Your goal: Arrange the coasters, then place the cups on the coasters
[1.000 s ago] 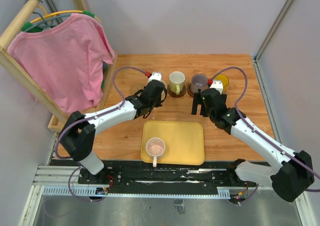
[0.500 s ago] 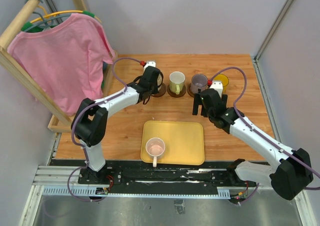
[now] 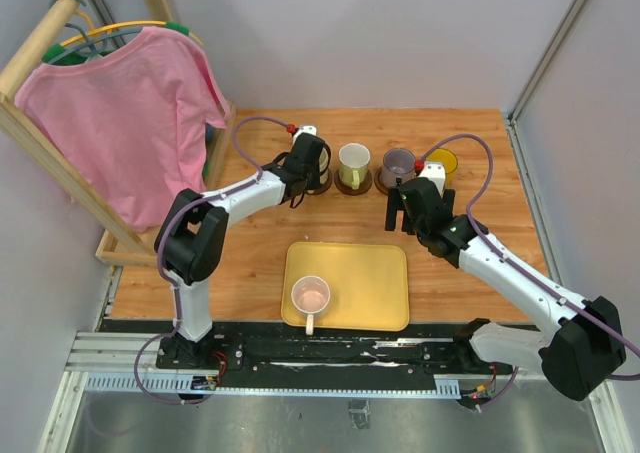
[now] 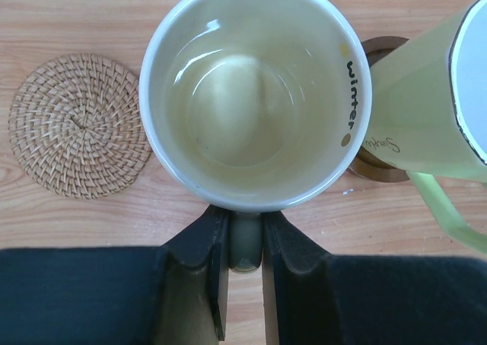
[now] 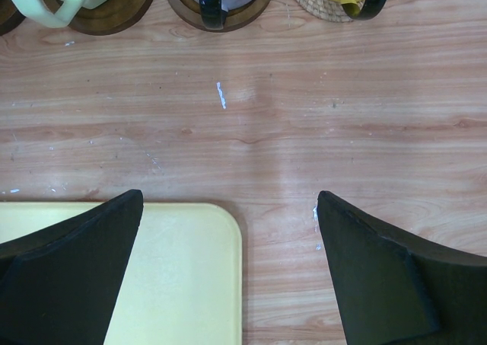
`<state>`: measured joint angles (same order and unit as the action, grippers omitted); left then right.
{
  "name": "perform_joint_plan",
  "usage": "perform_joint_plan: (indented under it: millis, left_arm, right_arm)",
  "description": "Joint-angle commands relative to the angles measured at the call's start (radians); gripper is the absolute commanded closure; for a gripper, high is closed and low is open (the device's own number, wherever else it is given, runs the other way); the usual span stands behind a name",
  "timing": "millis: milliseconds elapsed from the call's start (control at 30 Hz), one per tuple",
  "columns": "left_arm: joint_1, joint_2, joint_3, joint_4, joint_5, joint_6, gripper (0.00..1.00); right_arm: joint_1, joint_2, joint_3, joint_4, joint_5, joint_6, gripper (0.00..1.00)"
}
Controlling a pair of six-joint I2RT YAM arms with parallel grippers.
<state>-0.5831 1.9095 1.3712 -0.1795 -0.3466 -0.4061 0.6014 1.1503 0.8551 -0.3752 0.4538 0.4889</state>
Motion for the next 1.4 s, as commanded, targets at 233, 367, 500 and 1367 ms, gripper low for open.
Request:
perform_joint_plan:
  millis: [233, 367, 500, 1367]
  left_arm:
    - [0.014, 0.023, 0.058, 0.104, -0.014, -0.01, 0.99]
    - [0.016, 0.035, 0.064, 0.105, -0.011, -0.009, 0.99]
    - [0.016, 0.04, 0.065, 0.104, -0.012, -0.01, 1.0]
    - [0.016, -0.003, 0.02, 0.052, -0.049, -0.035, 0.37]
  right_arm:
    - [0.014, 0.013, 0.009, 0.001, 0.003, -0.009, 0.02]
    - [0.015, 0.015, 0.009, 0.005, -0.033, -0.007, 0.02]
    - [0.014, 0.02, 0.011, 0.007, -0.038, -0.007, 0.02]
    - [0.014, 0.035, 0.024, 0.016, -0.07, -0.009, 0.02]
